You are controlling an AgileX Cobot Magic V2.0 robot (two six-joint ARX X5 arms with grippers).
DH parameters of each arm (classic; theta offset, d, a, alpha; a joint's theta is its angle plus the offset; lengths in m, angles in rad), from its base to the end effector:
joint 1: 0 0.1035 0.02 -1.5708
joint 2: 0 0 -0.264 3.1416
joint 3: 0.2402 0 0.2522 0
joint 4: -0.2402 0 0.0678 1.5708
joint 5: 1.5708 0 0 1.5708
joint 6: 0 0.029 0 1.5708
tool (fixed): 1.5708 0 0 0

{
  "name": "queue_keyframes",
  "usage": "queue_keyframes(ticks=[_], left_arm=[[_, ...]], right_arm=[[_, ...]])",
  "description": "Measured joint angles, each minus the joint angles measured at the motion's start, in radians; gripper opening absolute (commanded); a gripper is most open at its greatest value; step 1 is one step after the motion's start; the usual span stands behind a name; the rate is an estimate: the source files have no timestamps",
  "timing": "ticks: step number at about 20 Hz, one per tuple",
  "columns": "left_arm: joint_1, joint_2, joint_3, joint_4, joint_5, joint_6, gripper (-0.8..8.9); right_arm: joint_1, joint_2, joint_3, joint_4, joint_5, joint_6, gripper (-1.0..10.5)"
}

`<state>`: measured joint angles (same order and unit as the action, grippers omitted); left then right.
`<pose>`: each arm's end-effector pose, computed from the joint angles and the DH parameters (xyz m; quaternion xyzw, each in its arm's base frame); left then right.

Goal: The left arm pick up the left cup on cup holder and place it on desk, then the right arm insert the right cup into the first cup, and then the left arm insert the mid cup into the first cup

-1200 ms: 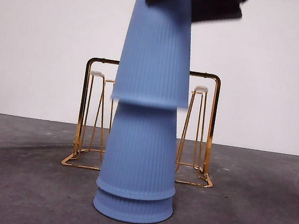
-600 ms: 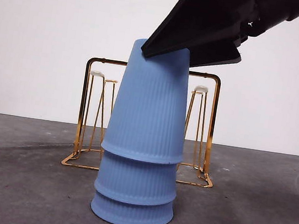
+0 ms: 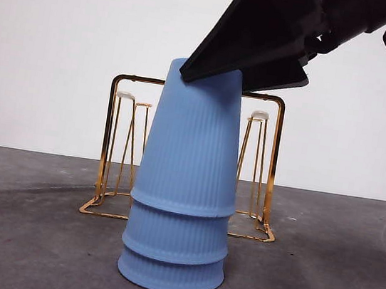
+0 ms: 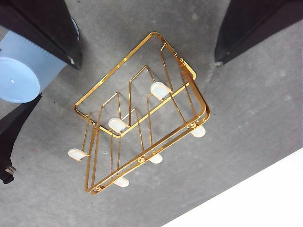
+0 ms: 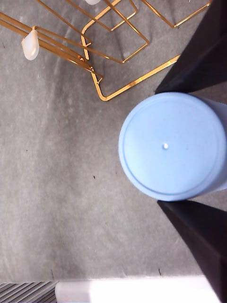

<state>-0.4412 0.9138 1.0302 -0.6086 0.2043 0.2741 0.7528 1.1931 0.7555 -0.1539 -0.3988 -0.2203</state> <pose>0.1601 -0.0821 0.3551 0.1542 0.1976 -0.3378 0.9072 0.1736 0.1781 0.2467 -0.1392 0.2279 0.5492 0.7918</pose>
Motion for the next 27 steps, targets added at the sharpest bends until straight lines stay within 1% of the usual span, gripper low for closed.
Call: queue_keyframes(ticks=[2, 5, 7, 10, 12, 16, 18, 20, 22, 23, 24, 25, 26, 27], left_arm=[[0.0, 0.0, 0.0, 0.0, 0.0, 0.0, 4.37], [0.0, 0.0, 0.0, 0.0, 0.0, 0.0, 4.37], [0.0, 0.0, 0.0, 0.0, 0.0, 0.0, 4.37], [0.0, 0.0, 0.0, 0.0, 0.0, 0.0, 4.38], [0.0, 0.0, 0.0, 0.0, 0.0, 0.0, 4.38], [0.0, 0.0, 0.0, -0.001, 0.0, 0.0, 4.38], [0.0, 0.0, 0.0, -0.001, 0.0, 0.0, 4.38], [0.0, 0.0, 0.0, -0.001, 0.0, 0.0, 4.37], [0.0, 0.0, 0.0, 0.0, 0.0, 0.004, 4.38], [0.0, 0.0, 0.0, 0.0, 0.0, 0.006, 4.37], [0.0, 0.0, 0.0, 0.0, 0.0, 0.008, 4.05], [0.0, 0.0, 0.0, 0.0, 0.0, 0.012, 2.18], [0.0, 0.0, 0.0, 0.0, 0.0, 0.016, -0.14], [0.0, 0.0, 0.0, 0.0, 0.001, 0.021, 0.08]], right_arm=[[0.0, 0.012, 0.0, 0.002, 0.0, 0.0, 2.8], [0.0, 0.025, 0.0, 0.002, 0.002, 0.0, 3.4], [0.0, 0.027, 0.0, 0.002, 0.003, 0.0, 3.4], [0.0, 0.027, 0.0, 0.037, 0.003, 0.001, 3.9], [0.0, 0.027, 0.0, 0.058, 0.003, 0.016, 3.9], [0.0, 0.007, 0.02, 0.045, 0.02, 0.046, 3.9], [-0.008, -0.051, 0.066, 0.018, 0.089, 0.048, 3.9], [-0.026, -0.141, 0.133, -0.024, 0.193, 0.039, 3.9], [-0.068, -0.227, 0.167, -0.081, 0.304, 0.011, 3.9], [-0.095, -0.26, 0.167, -0.119, 0.338, -0.005, 3.9], [-0.127, -0.285, 0.167, -0.153, 0.347, -0.014, 3.7], [-0.16, -0.3, 0.166, -0.17, 0.35, -0.018, 1.9], [-0.185, -0.309, 0.166, -0.179, 0.35, -0.019, -0.2], [-0.2, -0.316, 0.166, -0.181, 0.35, -0.02, 0.2]])
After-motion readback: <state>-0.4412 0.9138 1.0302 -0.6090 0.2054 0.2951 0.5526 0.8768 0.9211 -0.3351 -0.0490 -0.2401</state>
